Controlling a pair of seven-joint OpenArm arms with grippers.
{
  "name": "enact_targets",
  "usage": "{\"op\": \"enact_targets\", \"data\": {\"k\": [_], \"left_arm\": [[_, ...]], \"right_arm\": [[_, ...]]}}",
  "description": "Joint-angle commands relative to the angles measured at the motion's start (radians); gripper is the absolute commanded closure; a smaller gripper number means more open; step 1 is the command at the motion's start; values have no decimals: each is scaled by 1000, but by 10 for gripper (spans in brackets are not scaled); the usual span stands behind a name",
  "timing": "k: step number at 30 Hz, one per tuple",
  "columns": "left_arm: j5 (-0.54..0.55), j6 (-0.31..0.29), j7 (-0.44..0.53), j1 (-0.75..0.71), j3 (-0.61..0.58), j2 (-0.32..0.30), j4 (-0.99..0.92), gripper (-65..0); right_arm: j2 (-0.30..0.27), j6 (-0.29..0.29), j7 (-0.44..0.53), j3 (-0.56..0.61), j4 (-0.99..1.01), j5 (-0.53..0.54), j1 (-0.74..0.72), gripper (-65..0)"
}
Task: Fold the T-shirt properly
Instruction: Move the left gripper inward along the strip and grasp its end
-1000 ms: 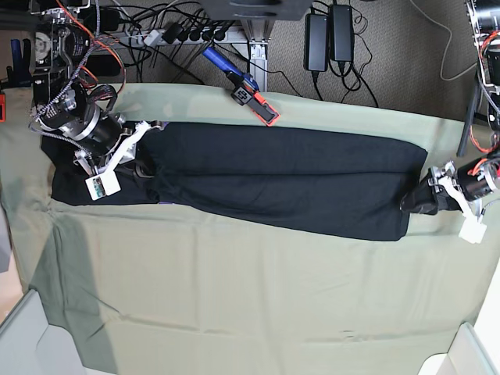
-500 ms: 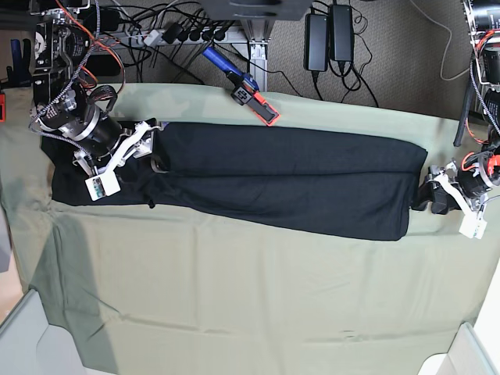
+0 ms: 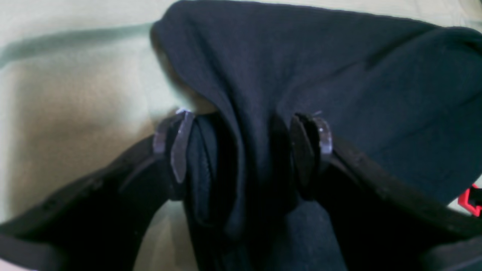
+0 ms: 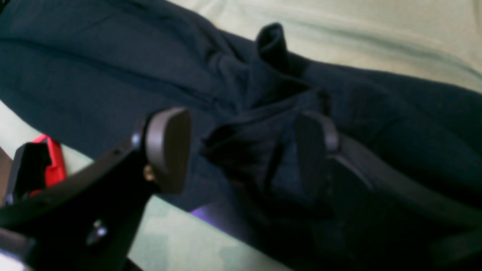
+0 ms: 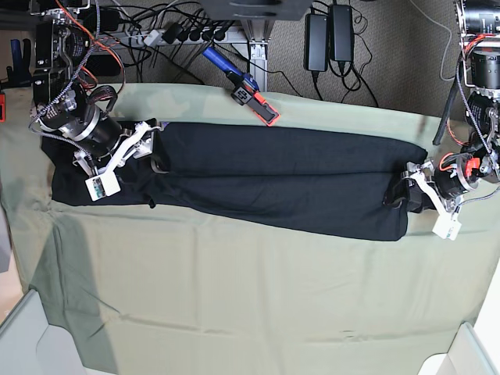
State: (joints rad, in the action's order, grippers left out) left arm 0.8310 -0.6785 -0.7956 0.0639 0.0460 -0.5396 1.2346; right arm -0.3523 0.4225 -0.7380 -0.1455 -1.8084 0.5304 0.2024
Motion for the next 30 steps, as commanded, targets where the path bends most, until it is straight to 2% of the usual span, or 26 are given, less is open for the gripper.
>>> {"op": "enact_targets", "data": {"k": [1, 2, 5, 6, 13, 20, 23, 30], "left_arm": [[14, -20, 20, 19, 6, -21, 14, -410], [18, -20, 19, 19, 6, -21, 15, -376], [22, -20, 7, 19, 6, -21, 17, -200], [36, -20, -5, 19, 7, -21, 18, -171], [195, -20, -183, 18, 30, -24, 48, -163], [201, -20, -192, 13, 105, -27, 128, -152], [222, -20, -232, 11, 106, -29, 134, -149], [244, -20, -239, -57, 106, -29, 135, -149]], "right_arm": [[-13, 68, 23, -8, -18, 11, -8, -434], [-13, 68, 23, -8, -18, 11, -8, -434], [-13, 68, 23, -8, -18, 11, -8, -434], [-13, 68, 23, -8, -18, 10, -8, -434], [-13, 68, 24, -8, -18, 8, -8, -435], [-13, 68, 23, -8, -18, 8, -8, -434], [-13, 68, 24, -8, -18, 8, -8, -434], [-13, 68, 24, -8, -18, 8, -8, -434]]}}
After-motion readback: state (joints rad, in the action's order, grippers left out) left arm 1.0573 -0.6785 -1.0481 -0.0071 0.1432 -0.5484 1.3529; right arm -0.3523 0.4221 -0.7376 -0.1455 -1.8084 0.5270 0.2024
